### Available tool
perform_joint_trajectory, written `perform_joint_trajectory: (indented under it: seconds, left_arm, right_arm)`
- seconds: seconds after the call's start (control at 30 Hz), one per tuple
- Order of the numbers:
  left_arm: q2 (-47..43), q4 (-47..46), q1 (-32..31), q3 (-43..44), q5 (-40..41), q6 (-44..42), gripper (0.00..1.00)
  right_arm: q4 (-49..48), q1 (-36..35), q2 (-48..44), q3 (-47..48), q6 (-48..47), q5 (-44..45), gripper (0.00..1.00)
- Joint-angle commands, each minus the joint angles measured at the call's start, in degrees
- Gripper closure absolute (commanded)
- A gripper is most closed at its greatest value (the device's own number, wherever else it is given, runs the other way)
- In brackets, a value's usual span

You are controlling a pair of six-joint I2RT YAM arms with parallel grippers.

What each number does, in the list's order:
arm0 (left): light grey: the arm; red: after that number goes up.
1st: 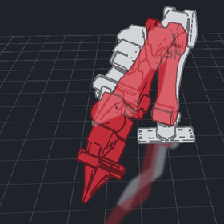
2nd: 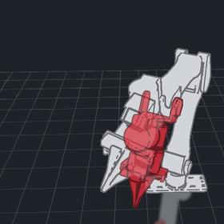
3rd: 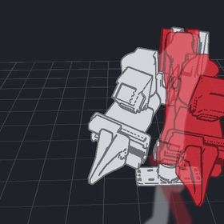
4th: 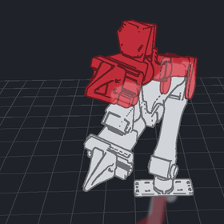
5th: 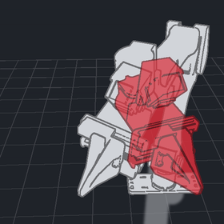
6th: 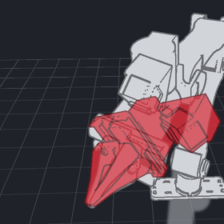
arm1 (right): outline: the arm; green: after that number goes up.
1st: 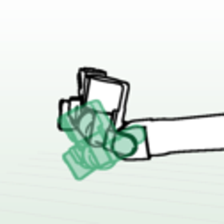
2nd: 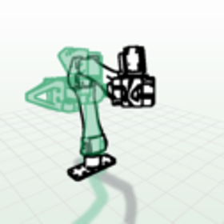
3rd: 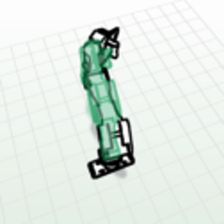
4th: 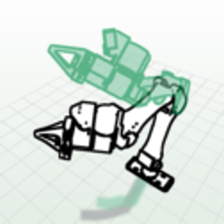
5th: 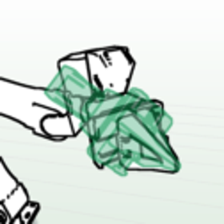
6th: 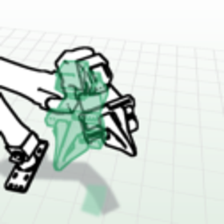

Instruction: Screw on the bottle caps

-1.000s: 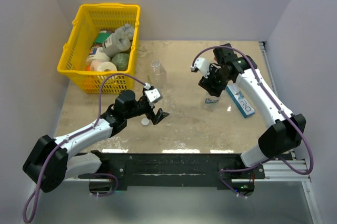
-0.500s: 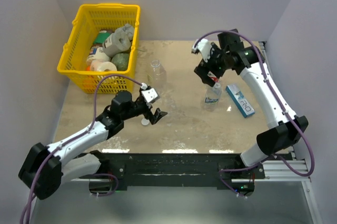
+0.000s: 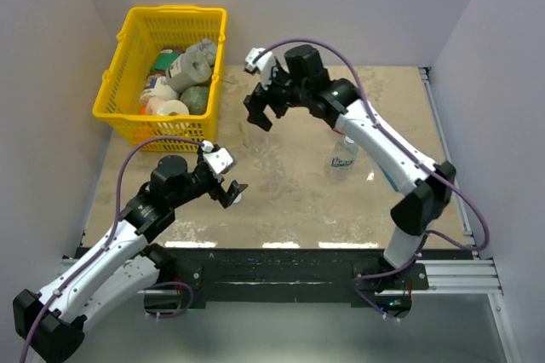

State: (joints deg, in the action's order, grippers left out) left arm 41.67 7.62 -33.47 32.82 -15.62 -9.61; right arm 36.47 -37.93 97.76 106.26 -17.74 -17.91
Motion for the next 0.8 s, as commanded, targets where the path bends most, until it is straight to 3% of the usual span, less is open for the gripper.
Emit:
perform_joint_trajectory:
  seconds: [0.0, 0.3, 0.37, 0.47, 0.5, 0.57, 0.6, 0.67, 0.7, 0.77]
  left_arm:
    - [-2.11, 6.27, 1.39, 4.97, 1.38, -2.34, 0.01]
    - [-2.30, 5.48, 5.61, 6.12, 0.24, -1.91, 0.01]
    - [-2.38, 5.04, 5.79, 6.03, -0.03, -1.99, 0.01]
    - [-2.03, 4.69, 5.79, 5.86, -0.73, -2.35, 0.01]
    - [-1.68, 4.51, 5.79, 5.68, -0.82, -2.43, 0.01]
    - [-1.42, 3.73, 5.79, 5.24, -1.26, -2.35, 0.01]
    - [-0.98, 3.29, 5.79, 4.98, -1.43, -2.17, 0.01]
    - [-0.37, 1.62, 5.79, 4.36, -1.61, -1.73, 0.01]
    - [0.51, 1.18, 5.79, 4.27, -1.87, -1.64, 0.01]
    - [1.48, -0.14, 5.79, 4.10, -2.31, -1.38, 0.00]
  right_arm:
    - [-8.60, -0.47, 7.61, 5.97, 8.07, 4.82, 0.01]
    - [-9.83, -0.56, 15.36, 10.81, 8.51, 8.59, 0.01]
    - [-9.93, -0.83, 16.76, 11.25, 8.68, 8.16, 0.05]
    - [-10.36, -0.92, 18.26, 11.95, 8.25, 5.35, 0.26]
    - [-10.19, -1.00, 18.70, 12.22, 8.07, 4.82, 0.40]
    - [-9.93, -1.00, 18.88, 12.48, 7.28, 2.98, 0.56]
    - [-9.58, -1.00, 18.88, 12.40, 6.84, 2.62, 0.71]
    - [-8.70, -0.91, 18.00, 11.61, 6.40, 1.92, 0.81]
    - [-7.56, -0.91, 17.30, 11.17, 5.35, 1.74, 0.92]
    - [-7.20, -1.00, 14.15, 8.46, 3.86, 0.95, 0.99]
